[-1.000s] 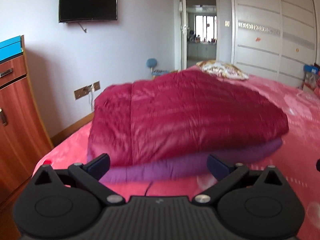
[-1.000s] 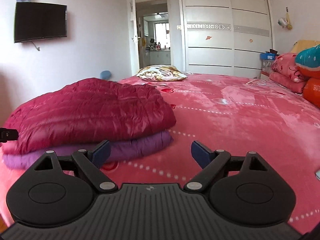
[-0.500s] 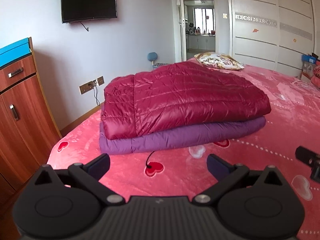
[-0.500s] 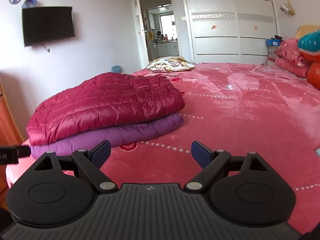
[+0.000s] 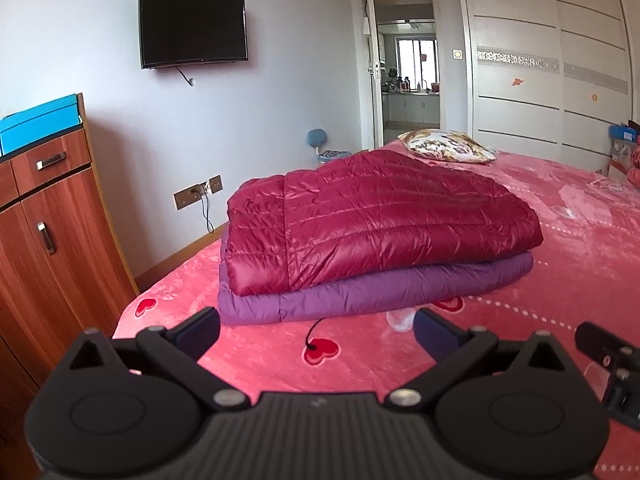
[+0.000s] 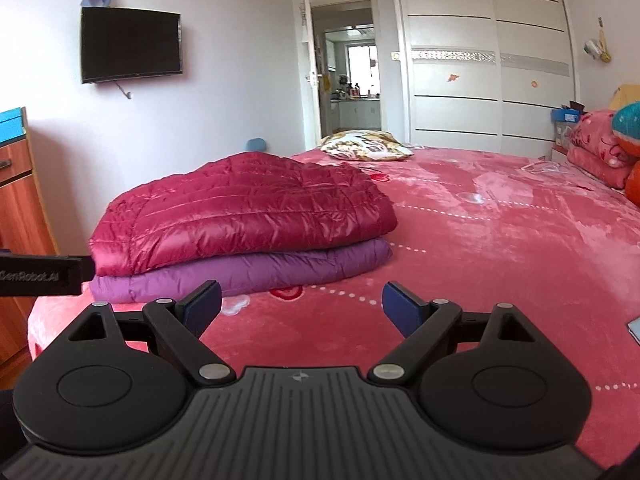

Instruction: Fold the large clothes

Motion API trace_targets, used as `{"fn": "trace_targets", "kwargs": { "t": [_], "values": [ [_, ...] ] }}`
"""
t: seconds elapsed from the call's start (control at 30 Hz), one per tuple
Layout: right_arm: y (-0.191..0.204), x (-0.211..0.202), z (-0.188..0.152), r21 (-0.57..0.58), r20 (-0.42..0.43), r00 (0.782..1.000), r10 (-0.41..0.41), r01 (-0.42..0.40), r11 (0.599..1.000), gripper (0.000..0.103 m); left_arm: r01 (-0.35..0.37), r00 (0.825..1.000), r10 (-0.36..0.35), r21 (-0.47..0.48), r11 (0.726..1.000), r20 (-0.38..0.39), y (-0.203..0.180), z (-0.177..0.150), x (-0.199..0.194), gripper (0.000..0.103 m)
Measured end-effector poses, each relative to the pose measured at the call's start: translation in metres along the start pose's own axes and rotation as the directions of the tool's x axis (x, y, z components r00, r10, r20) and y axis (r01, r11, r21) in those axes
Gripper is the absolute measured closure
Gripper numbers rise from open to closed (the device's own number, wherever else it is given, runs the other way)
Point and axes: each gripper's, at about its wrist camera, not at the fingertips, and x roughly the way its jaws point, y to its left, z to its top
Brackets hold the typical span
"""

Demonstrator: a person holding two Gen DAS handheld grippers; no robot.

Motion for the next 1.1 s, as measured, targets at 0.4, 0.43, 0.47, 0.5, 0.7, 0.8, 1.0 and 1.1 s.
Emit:
{"fn": "trace_targets", "kwargs": {
  "t": [0.4, 0.43, 0.47, 0.5, 0.7, 0.8, 1.0, 1.1],
  "values": [
    [-0.009, 0.003, 0.000, -0.001, -0.004, 0.999, 0.034, -0.034, 0.999, 0.000, 0.008, 1.000, -0.008, -0.027, 1.000, 0.001, 0.003, -0.002, 0.003, 0.001],
    [-0.009, 0.003, 0.000, -0.001, -0.006, 0.999, 0.034, -0.034, 0.999, 0.000, 0.007, 1.000, -0.007, -0.028, 1.000, 0.001, 0.003, -0.003, 0.003, 0.001],
    [-0.010, 0.004, -0.001, -0.001, -0.007, 0.999, 0.037, -0.037, 0.999, 0.000, 0.006, 1.000, -0.006, -0.027, 1.000, 0.001, 0.003, -0.003, 0.004, 0.001],
    [-0.010, 0.004, -0.001, 0.000, -0.007, 0.999, 0.040, -0.040, 0.999, 0.000, 0.006, 1.000, -0.006, -0.027, 1.000, 0.000, 0.003, -0.003, 0.004, 0.001],
    [-0.010, 0.006, -0.003, 0.006, -0.008, 0.998, 0.063, -0.063, 0.998, 0.000, 0.002, 1.000, -0.002, -0.025, 1.000, 0.001, 0.002, -0.004, 0.005, 0.001],
    [-0.009, 0.005, -0.004, 0.004, -0.010, 0.997, 0.071, -0.071, 0.997, 0.000, 0.002, 1.000, -0.002, -0.020, 1.000, 0.000, 0.001, -0.005, 0.006, 0.001],
    [-0.010, 0.005, -0.006, 0.012, -0.025, 0.997, 0.077, -0.076, 0.997, 0.000, 0.002, 1.000, -0.002, -0.013, 1.000, -0.002, -0.001, -0.005, 0.007, 0.001],
    [-0.010, 0.004, -0.006, 0.016, -0.025, 0.997, 0.074, -0.074, 0.997, 0.000, 0.004, 1.000, -0.004, -0.015, 1.000, -0.005, -0.001, -0.005, 0.007, 0.001]
  ]
}}
